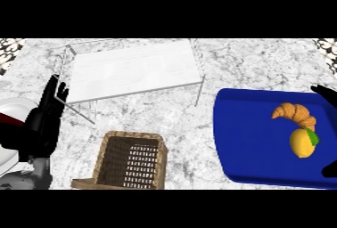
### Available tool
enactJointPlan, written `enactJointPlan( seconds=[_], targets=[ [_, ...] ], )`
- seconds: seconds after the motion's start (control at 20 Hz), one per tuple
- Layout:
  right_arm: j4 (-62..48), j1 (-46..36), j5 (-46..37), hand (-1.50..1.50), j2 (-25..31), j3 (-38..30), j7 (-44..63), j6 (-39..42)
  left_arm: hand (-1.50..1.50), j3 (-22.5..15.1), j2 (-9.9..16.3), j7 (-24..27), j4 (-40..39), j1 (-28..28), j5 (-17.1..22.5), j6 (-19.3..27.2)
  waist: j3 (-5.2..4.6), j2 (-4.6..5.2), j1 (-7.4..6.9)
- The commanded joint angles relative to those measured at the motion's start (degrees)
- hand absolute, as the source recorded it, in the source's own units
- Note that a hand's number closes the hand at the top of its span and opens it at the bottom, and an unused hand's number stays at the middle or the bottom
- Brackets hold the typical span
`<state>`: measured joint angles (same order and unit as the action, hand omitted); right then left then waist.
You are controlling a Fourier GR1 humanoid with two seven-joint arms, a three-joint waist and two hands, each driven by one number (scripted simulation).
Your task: Pick the lemon from the tray and place it in the tiered shelf
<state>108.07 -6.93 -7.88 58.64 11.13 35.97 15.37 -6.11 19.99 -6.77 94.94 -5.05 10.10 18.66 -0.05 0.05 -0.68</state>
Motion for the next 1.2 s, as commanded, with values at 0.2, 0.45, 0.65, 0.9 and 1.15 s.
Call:
enactJointPlan(
  seconds=[0.2, 0.45, 0.65, 0.9, 1.15],
  targets=[
    [-5.51, -3.33, -12.07, -1.50, -4.68, 5.46, 6.99, 4.17, 0.00, 0.08, -1.10, -2.09, 1.39, -0.40, -1.91, -0.32, 0.05, -0.04, 0.30],
    [-10.66, -0.79, -14.79, -1.50, -9.07, 0.44, -1.55, 3.68, 0.00, 3.32, -2.09, 4.37, -0.26, 4.76, -1.05, -4.17, 0.04, -0.05, 0.50],
    [-11.78, 2.92, -20.13, -1.50, -11.51, -1.66, -6.07, 2.69, 0.00, 2.98, -4.30, -0.37, -0.96, -0.14, -3.83, -2.56, 0.05, -0.07, 0.85],
    [-13.31, 2.61, -23.64, -1.50, -15.00, -3.58, -7.43, 5.84, 0.00, 2.26, -5.97, -0.64, 2.05, 2.29, -6.54, -3.17, 0.05, -0.08, 0.70],
    [-18.53, 3.13, -26.98, -1.50, -16.48, -6.30, -14.71, 5.39, 0.00, 5.61, -5.75, 0.17, 1.70, 2.83, -4.75, -6.40, 0.05, -0.07, 0.64]
  ],
)
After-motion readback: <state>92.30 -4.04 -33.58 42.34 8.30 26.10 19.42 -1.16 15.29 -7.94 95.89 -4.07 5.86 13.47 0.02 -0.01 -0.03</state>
